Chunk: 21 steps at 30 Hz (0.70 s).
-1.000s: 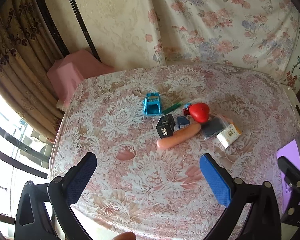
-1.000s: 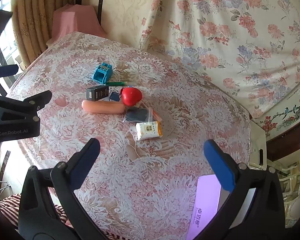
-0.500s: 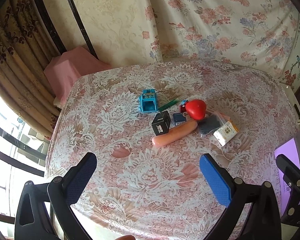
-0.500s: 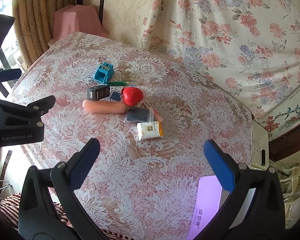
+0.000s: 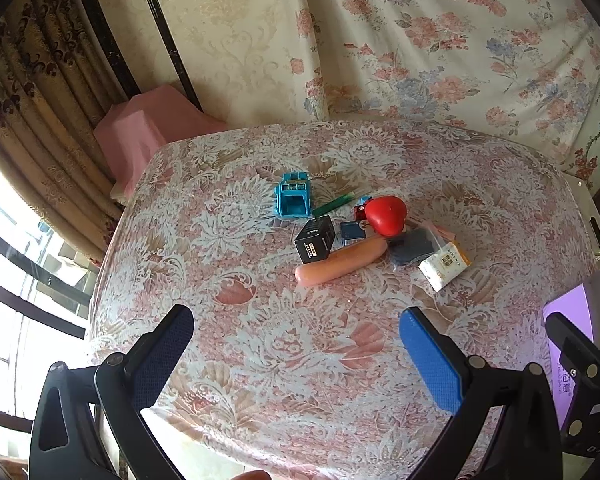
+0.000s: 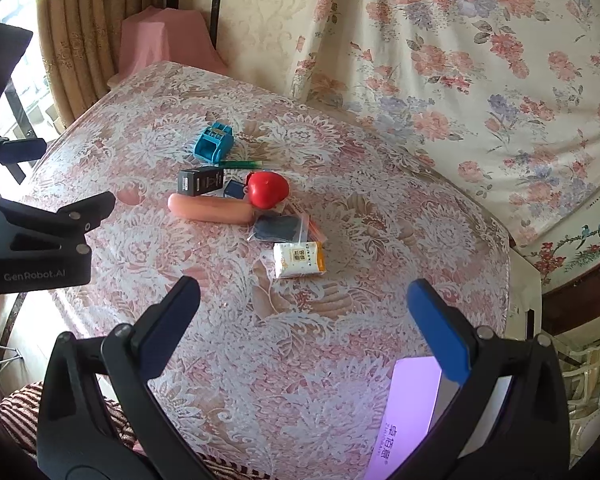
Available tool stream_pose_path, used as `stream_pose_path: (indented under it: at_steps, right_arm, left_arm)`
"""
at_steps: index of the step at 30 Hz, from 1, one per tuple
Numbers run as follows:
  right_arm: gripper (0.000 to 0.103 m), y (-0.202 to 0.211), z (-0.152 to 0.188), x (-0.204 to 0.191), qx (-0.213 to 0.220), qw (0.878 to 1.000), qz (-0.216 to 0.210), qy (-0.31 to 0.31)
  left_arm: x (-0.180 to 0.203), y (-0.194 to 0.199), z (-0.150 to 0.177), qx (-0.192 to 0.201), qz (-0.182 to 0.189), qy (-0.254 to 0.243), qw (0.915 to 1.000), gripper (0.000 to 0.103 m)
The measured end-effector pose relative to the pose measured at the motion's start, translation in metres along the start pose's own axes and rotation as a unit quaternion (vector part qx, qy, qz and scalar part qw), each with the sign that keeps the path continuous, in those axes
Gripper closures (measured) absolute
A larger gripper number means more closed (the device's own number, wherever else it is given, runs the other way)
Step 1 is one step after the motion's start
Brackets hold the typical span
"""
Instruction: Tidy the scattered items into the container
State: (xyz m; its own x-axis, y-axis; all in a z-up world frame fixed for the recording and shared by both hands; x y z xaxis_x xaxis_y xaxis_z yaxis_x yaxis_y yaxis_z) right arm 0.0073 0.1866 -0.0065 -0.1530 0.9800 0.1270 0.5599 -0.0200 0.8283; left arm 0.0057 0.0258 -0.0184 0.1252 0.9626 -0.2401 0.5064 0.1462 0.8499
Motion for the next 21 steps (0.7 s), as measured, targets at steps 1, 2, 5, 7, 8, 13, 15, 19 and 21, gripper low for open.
stream_pose_path:
  at_steps: [1,2,5,7,8,13,15,19,21]
  right_arm:
    - [0.0,0.0,0.0,0.002,0.001,1.0,-0.002,0.001]
    - [0.0,0.0,0.001,0.004,0.001,1.0,-0.004,0.002]
    - [0.0,0.0,0.002,0.01,0.002,1.0,-0.009,0.003]
    - [0.0,0.0,0.006,0.015,0.002,1.0,-0.014,0.004]
    - [0.0,0.0,0.007,0.017,0.001,1.0,-0.017,0.004]
    - [0.0,-0.002,0.013,0.026,-0.001,1.0,-0.028,0.007]
    - [0.0,-0.004,0.015,0.029,-0.004,0.999,-0.034,0.009]
    - [0.0,-0.01,0.024,0.034,-0.013,0.999,-0.046,0.011]
    - [0.0,-0.012,0.027,0.035,-0.016,0.998,-0.051,0.011]
  left_arm:
    - [0.002,0.001,0.0,-0.001,-0.001,0.002,1.0,0.0]
    - [0.004,0.001,0.0,-0.002,-0.001,0.003,1.0,0.0]
    - [0.01,0.003,0.0,-0.007,-0.002,0.007,1.0,0.0]
    - [0.013,0.004,0.0,-0.009,-0.004,0.011,0.9999,0.0]
    - [0.015,0.005,0.001,-0.009,-0.005,0.013,0.9999,0.0]
    - [0.023,0.005,0.006,-0.02,-0.008,0.024,0.9995,0.0]
    - [0.027,0.005,0.009,-0.027,-0.01,0.028,0.9992,0.0]
    - [0.034,0.002,0.018,-0.045,-0.012,0.038,0.9982,0.0]
    - [0.036,0.0,0.022,-0.053,-0.01,0.039,0.9978,0.0]
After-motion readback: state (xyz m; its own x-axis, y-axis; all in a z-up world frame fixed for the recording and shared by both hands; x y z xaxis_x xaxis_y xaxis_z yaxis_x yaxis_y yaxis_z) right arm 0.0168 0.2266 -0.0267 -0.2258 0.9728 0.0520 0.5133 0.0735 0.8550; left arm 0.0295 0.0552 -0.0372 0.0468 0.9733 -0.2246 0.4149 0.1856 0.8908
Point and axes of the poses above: each gripper's, at about its wrist camera, not at the fingertips, and y roughly against the way its jaws point, x to its right, z to its underside, the point moved 1 cm from there along -y, roughly the way its jaws point, and after that the axes turned 12 degrees about -y, right-handed, at the moved point
